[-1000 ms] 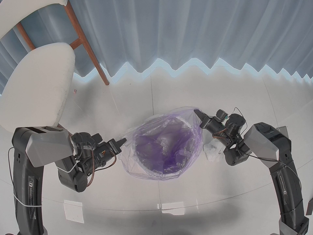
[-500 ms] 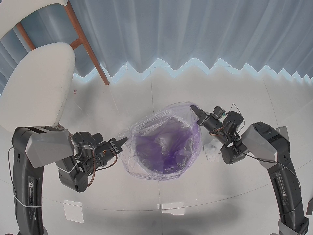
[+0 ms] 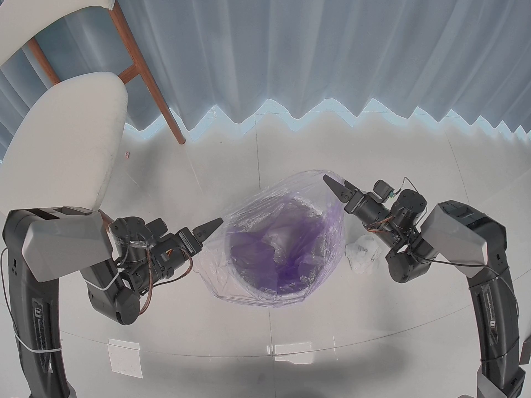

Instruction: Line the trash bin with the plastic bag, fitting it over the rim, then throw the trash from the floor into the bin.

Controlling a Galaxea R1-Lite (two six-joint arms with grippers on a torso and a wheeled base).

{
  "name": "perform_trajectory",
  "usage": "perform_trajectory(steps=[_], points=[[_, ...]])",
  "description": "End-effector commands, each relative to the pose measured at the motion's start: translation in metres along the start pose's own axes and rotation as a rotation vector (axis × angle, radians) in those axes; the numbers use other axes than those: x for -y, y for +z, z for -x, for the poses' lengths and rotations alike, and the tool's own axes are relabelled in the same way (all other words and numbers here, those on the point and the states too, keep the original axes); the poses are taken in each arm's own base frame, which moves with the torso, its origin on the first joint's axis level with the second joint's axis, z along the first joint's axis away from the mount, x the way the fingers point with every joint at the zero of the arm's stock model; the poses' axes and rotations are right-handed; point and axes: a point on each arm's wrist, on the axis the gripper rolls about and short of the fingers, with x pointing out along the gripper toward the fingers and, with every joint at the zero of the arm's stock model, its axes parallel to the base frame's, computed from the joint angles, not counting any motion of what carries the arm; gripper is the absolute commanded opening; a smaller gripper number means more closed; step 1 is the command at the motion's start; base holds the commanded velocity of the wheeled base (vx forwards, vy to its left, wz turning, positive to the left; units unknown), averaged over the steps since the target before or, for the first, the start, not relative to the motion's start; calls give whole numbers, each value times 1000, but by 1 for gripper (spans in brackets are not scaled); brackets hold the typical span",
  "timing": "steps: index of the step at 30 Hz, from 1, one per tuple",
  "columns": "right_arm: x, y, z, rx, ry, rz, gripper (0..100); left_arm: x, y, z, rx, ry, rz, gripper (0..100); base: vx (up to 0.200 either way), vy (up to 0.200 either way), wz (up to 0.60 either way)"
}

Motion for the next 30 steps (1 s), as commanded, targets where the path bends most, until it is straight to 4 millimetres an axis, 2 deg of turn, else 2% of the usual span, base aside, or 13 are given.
perform_trajectory(steps=[1,7,9,16,19,23,26,30], points=[[-39,36,19,-36,59,-32,100,29,16,13,33,-58,-24,100,0,0,0],[-37,26,29,-82,33,-45,100,28,9,9,16,-59,-22,100,0,0,0],[-34,21,38,-108,6,-56,100,26,3,6,-1,-55,-19,100,0,0,0],[-26,9,63,-188,-68,29,100,28,3,8,1,-55,-20,100,0,0,0],[-41,20,73,-247,-95,58,100,29,3,8,2,-56,-25,100,0,0,0],[-71,41,82,-322,-123,28,100,27,4,9,7,-48,-71,100,0,0,0],[-92,39,86,-441,-154,-9,100,27,2,9,1,-44,-112,100,0,0,0],[-96,23,85,-545,-239,29,100,27,0,12,-9,-39,-116,100,0,0,0]])
